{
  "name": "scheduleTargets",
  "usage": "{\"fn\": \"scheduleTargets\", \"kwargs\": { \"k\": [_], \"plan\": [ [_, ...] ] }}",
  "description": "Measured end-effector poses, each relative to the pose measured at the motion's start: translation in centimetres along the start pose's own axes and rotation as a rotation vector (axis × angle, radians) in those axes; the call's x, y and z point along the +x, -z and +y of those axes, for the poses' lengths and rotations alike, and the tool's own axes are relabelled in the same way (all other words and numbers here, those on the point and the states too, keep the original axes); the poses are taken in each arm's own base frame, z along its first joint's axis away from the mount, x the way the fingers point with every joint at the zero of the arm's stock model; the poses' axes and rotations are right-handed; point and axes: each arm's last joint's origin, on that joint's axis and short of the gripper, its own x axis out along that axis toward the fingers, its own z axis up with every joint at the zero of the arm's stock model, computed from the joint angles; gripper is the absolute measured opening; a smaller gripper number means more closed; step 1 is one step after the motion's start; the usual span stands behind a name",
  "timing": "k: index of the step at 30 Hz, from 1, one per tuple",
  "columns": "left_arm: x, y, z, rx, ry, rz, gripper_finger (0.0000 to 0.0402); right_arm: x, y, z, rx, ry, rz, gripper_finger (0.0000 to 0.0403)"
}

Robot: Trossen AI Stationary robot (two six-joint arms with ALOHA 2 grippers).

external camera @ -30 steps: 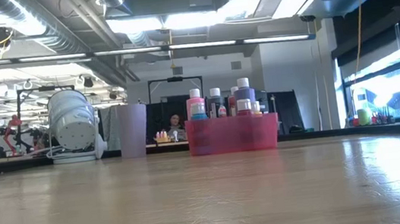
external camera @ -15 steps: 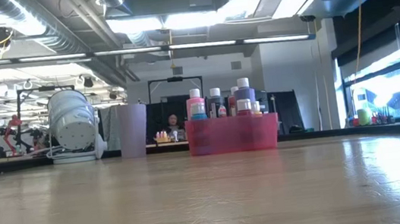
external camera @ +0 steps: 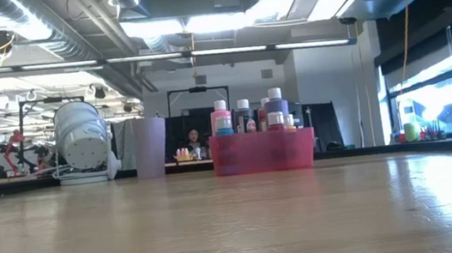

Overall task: Pick & Place Paint Supplies
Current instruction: Put the blue paint bottle into the red bin

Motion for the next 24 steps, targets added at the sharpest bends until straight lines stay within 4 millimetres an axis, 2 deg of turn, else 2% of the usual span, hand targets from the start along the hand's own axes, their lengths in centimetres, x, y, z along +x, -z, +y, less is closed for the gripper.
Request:
{"fn": "scheduleTargets", "kwargs": {
  "k": [9,24],
  "plan": [
    [0.2,0.0,-0.2,0.000,0.009,-0.001,0.0232,0.0,0.0,0.0,0.000,-0.001,0.000,0.0209],
    [2.4,0.2,-0.9,0.055,-0.058,0.039,0.0229,0.0,0.0,0.1,0.001,-0.026,-0.001,0.0209]
  ]
}}
